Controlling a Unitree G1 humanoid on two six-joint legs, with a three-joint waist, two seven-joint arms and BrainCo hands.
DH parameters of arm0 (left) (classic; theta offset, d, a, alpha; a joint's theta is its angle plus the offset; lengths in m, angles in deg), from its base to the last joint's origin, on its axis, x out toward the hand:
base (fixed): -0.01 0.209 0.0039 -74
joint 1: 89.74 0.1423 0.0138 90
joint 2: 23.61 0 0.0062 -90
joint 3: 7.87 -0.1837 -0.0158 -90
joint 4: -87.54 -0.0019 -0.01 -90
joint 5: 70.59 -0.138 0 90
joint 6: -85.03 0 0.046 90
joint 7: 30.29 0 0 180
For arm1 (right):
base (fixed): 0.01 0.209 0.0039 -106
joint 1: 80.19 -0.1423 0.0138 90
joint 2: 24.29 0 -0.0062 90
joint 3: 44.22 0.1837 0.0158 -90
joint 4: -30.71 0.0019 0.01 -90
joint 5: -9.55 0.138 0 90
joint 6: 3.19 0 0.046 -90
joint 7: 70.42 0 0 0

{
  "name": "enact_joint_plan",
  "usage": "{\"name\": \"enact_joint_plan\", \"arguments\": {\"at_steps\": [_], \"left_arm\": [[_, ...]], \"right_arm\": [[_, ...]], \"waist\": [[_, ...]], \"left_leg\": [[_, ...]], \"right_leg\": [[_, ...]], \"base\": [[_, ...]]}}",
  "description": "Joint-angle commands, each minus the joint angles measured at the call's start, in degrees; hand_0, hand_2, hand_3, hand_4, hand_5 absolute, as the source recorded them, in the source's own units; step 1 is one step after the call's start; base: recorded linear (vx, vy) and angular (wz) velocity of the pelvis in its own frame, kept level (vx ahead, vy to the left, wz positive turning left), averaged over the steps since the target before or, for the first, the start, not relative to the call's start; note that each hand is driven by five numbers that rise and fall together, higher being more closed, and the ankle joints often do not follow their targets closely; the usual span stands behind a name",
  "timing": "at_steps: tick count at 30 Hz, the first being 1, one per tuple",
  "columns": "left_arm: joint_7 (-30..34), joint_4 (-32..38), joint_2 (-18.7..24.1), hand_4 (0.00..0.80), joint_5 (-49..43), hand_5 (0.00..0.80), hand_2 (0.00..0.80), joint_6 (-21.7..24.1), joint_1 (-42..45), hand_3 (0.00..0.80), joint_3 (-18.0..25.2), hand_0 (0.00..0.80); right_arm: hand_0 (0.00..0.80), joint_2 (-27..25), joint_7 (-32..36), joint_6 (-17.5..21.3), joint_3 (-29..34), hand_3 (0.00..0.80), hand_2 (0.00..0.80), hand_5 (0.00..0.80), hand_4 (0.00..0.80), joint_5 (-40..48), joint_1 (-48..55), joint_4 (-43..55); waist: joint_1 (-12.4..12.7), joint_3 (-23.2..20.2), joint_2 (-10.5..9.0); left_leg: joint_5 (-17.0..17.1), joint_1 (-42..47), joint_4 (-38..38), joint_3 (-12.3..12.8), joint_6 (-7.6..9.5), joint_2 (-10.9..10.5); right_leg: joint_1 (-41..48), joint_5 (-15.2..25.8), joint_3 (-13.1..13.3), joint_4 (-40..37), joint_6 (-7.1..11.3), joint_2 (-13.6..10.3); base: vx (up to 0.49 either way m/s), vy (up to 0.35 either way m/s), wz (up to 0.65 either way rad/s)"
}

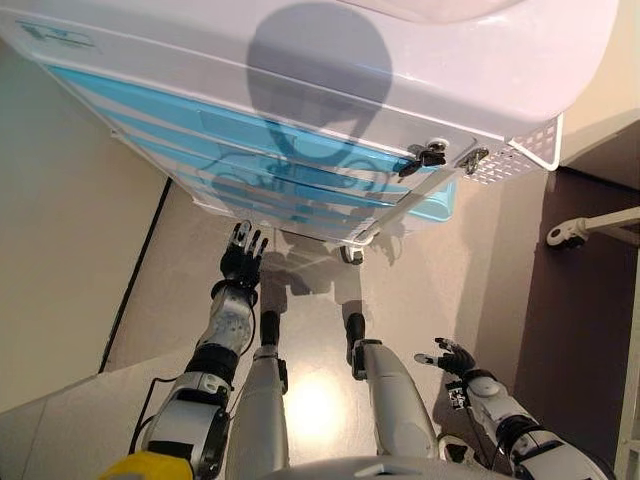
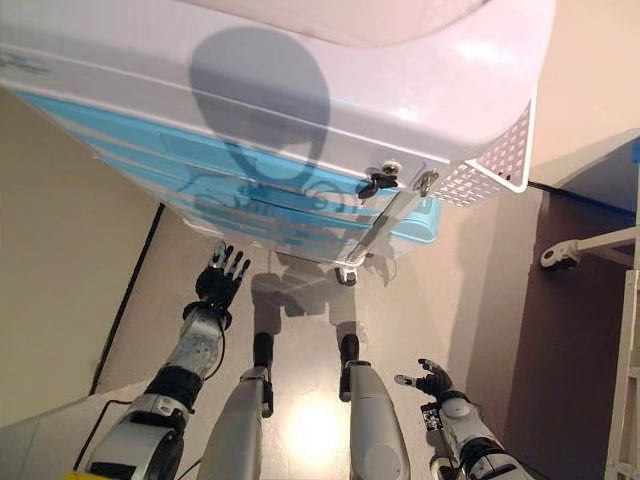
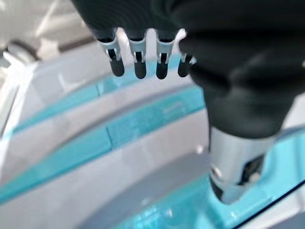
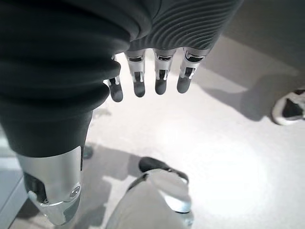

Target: Open the drawer and pick up the medicine

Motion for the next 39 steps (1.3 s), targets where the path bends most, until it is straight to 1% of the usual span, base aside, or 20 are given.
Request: {"name": "enact_joint_plan", "arguments": {"at_steps": [1,5,6,8,11,12,13,14,15,16,17,18,23,24,25,27,28,31,36,39], "left_arm": [[2.88,1.81,0.18,0.000,3.25,0.000,0.000,2.24,-2.90,0.000,1.27,0.000],[3.89,3.68,0.53,0.000,4.22,0.000,0.000,2.64,-5.20,0.000,0.06,0.000],[4.26,5.43,0.53,0.000,4.23,0.000,0.000,2.85,-5.51,0.000,-0.66,0.000],[4.49,6.63,0.93,0.000,3.60,0.000,0.000,2.87,-5.66,0.000,-1.69,0.000],[4.81,7.60,1.17,0.000,3.19,0.000,0.000,2.84,-5.80,0.000,-2.32,0.000],[5.18,10.25,1.58,0.000,2.78,0.000,0.000,3.11,-6.11,0.000,-3.63,0.000],[5.64,11.00,1.79,0.000,2.95,0.000,0.000,2.92,-6.36,0.000,-4.19,0.000],[5.88,11.93,2.04,0.000,3.02,0.000,0.000,3.24,-6.67,0.000,-4.55,0.000],[5.96,12.67,2.14,0.000,3.12,0.000,0.000,3.32,-7.07,0.000,-4.77,0.000],[6.09,13.09,2.16,0.000,3.48,0.000,0.000,3.24,-7.42,0.000,-5.06,0.000],[6.08,14.17,2.01,0.000,3.75,0.000,0.000,3.57,-7.87,0.000,-5.26,0.000],[6.05,14.15,2.00,0.000,3.75,0.000,0.000,3.56,-7.80,0.000,-5.26,0.000],[5.89,15.80,1.68,0.000,3.86,0.000,0.000,3.79,-8.11,0.000,-6.30,0.000],[5.85,16.02,1.90,0.000,3.63,0.000,0.000,4.01,-8.34,0.000,-6.45,0.000],[5.77,16.08,1.97,0.000,3.66,0.000,0.000,4.01,-8.28,0.000,-6.41,0.000],[5.93,16.00,2.08,0.000,3.89,0.000,0.000,3.88,-8.18,0.000,-6.17,0.000],[6.07,16.14,2.06,0.000,3.96,0.000,0.000,3.96,-8.25,0.000,-6.08,0.000],[6.32,16.43,1.88,0.000,4.40,0.000,0.000,4.04,-8.38,0.000,-5.89,0.000],[5.80,16.38,2.39,0.000,4.55,0.000,0.000,4.00,-8.96,0.000,-5.97,0.000],[5.65,16.44,2.43,0.000,4.50,0.000,0.000,3.91,-9.10,0.000,-5.98,0.000]], "right_arm": [[0.000,-2.14,0.19,0.94,-2.09,0.000,0.000,0.000,0.000,0.85,2.14,-0.15],[0.000,-2.21,0.72,0.97,-2.49,0.000,0.000,0.000,0.000,0.66,2.45,-0.75],[0.000,-2.24,1.22,1.01,-2.79,0.000,0.000,0.000,0.000,0.55,2.62,-0.55],[0.000,-2.29,1.65,0.93,-2.94,0.000,0.000,0.000,0.000,0.28,2.81,-0.62],[0.000,-2.23,1.93,0.89,-3.12,0.000,0.000,0.000,0.000,0.17,2.90,-0.76],[0.000,-2.30,2.28,0.86,-3.29,0.000,0.000,0.000,0.000,0.12,2.97,-0.63],[0.000,-2.41,2.41,0.93,-3.44,0.000,0.000,0.000,0.000,-0.04,3.03,-0.45],[0.000,-2.54,2.40,1.01,-3.64,0.000,0.000,0.000,0.000,-0.17,2.89,-0.33],[0.000,-2.52,2.48,1.06,-3.76,0.000,0.000,0.000,0.000,-0.19,2.68,-0.33],[0.000,-2.46,2.64,1.06,-3.97,0.000,0.000,0.000,0.000,-0.31,2.71,-0.19],[0.000,-2.32,2.79,1.08,-3.97,0.000,0.000,0.000,0.000,-0.33,2.68,-0.32],[0.000,-2.32,2.79,1.07,-4.01,0.000,0.000,0.000,0.000,-0.34,2.73,-0.37],[0.000,-2.39,3.25,1.06,-4.72,0.000,0.000,0.000,0.000,-0.97,2.89,-0.47],[0.000,-2.31,3.29,1.05,-4.81,0.000,0.000,0.000,0.000,-1.02,2.72,-0.75],[0.000,-2.31,3.42,1.03,-4.93,0.000,0.000,0.000,0.000,-1.09,2.79,-0.78],[0.000,-2.37,3.57,1.07,-5.11,0.000,0.000,0.000,0.000,-1.35,3.03,-0.55],[0.000,-2.37,3.58,1.08,-5.06,0.000,0.000,0.000,0.000,-1.43,3.04,-0.63],[0.000,-2.32,3.85,0.97,-5.24,0.000,0.000,0.000,0.000,-1.79,3.45,-1.17],[0.000,-2.63,4.06,0.87,-5.65,0.000,0.000,0.000,0.000,-2.16,3.91,-0.68],[0.000,-2.73,4.13,0.78,-5.58,0.000,0.000,0.000,0.000,-2.31,4.10,-0.94]], "waist": [[-0.41,-4.61,-0.03],[-1.04,-5.08,-0.31],[-1.22,-5.24,-0.40],[-1.26,-5.43,-0.33],[-1.26,-5.50,-0.27],[-1.34,-5.67,-0.14],[-1.36,-5.69,-0.13],[-1.29,-5.95,0.12],[-1.40,-5.69,-0.13],[-1.30,-5.91,0.11],[-1.49,-5.63,-0.15],[-1.36,-5.86,0.10],[-1.50,-6.09,0.25],[-1.65,-6.08,0.04],[-1.56,-6.47,0.28],[-1.64,-7.00,0.18],[-1.85,-7.09,-0.14],[-2.01,-7.78,-0.48],[-2.12,-8.06,-1.00],[-2.08,-7.99,-0.94]], "left_leg": [[-4.11,-3.12,4.05,0.52,2.89,-2.15],[-4.96,-4.18,5.61,1.11,3.08,-2.05],[-5.46,-4.43,6.30,1.58,3.34,-1.90],[-5.71,-4.59,6.63,1.98,3.51,-1.78],[-5.80,-4.68,6.69,2.18,3.58,-1.80],[-5.83,-4.62,6.38,2.58,3.71,-1.90],[-5.76,-4.54,6.10,2.74,3.71,-1.91],[-7.33,-3.69,5.73,2.48,3.50,-1.76],[-5.53,-4.44,5.40,3.01,3.78,-1.99],[-7.12,-3.73,5.35,2.61,3.54,-1.76],[-5.45,-4.48,5.37,3.06,3.81,-2.02],[-7.16,-3.69,5.46,2.63,3.58,-1.81],[-7.41,-3.12,5.46,2.75,3.71,-1.86],[-5.70,-3.69,5.17,3.37,3.95,-2.02],[-7.40,-2.74,5.10,3.01,3.74,-1.75],[-7.35,-2.24,4.57,3.21,3.70,-1.58],[-5.51,-2.65,4.06,3.63,3.84,-1.74],[-5.00,-1.09,2.48,3.33,3.54,-1.51],[-4.68,0.25,1.61,2.90,3.32,-1.47],[-4.63,0.92,1.36,2.58,3.26,-1.59]], "right_leg": [[-2.09,4.62,0.33,-5.03,1.53,0.99],[-3.16,4.82,0.96,-4.75,1.73,1.20],[-3.63,4.99,1.60,-4.38,1.88,1.31],[-3.86,5.17,2.10,-4.37,1.94,1.40],[-3.91,5.29,2.29,-4.48,2.00,1.42],[-3.89,5.68,2.65,-4.91,2.09,1.40],[-3.83,5.90,2.82,-5.22,2.19,1.42],[-3.24,4.67,3.07,-5.22,2.55,1.76],[-3.86,6.43,2.97,-5.90,2.34,1.40],[-3.27,5.14,3.25,-5.84,2.71,1.65],[-3.68,6.77,3.05,-6.60,2.49,1.28],[-3.11,5.25,3.23,-6.19,2.77,1.62],[-2.39,5.34,3.33,-6.59,2.66,1.74],[-2.91,6.95,3.35,-7.16,2.40,1.56],[-2.23,5.57,3.70,-7.02,2.67,2.01],[-1.72,5.89,3.80,-7.89,2.77,2.17],[-1.97,7.55,3.64,-8.80,2.56,1.82],[-0.06,8.07,3.44,-10.92,2.70,2.12],[1.85,8.16,3.11,-12.23,2.71,2.35],[2.65,7.84,2.93,-12.24,2.63,2.31]], "base": [[0.000,0.013,-0.12],[0.004,0.036,-0.06],[-0.002,0.050,-0.06],[-0.003,0.051,-0.14],[-0.007,0.033,-0.19],[-0.019,0.049,-0.08],[0.072,0.063,-0.09],[-0.022,0.042,-0.11],[0.081,0.031,-0.15],[-0.106,0.023,-0.17],[0.097,0.011,-0.15],[0.009,0.004,-0.07],[0.014,-0.001,0.01],[0.000,0.000,0.00],[0.000,0.000,0.00],[0.029,-0.021,-0.04],[-0.050,-0.039,-0.05],[0.003,-0.036,-0.08],[0.027,-0.039,-0.01],[0.042,-0.031,0.03]]}}
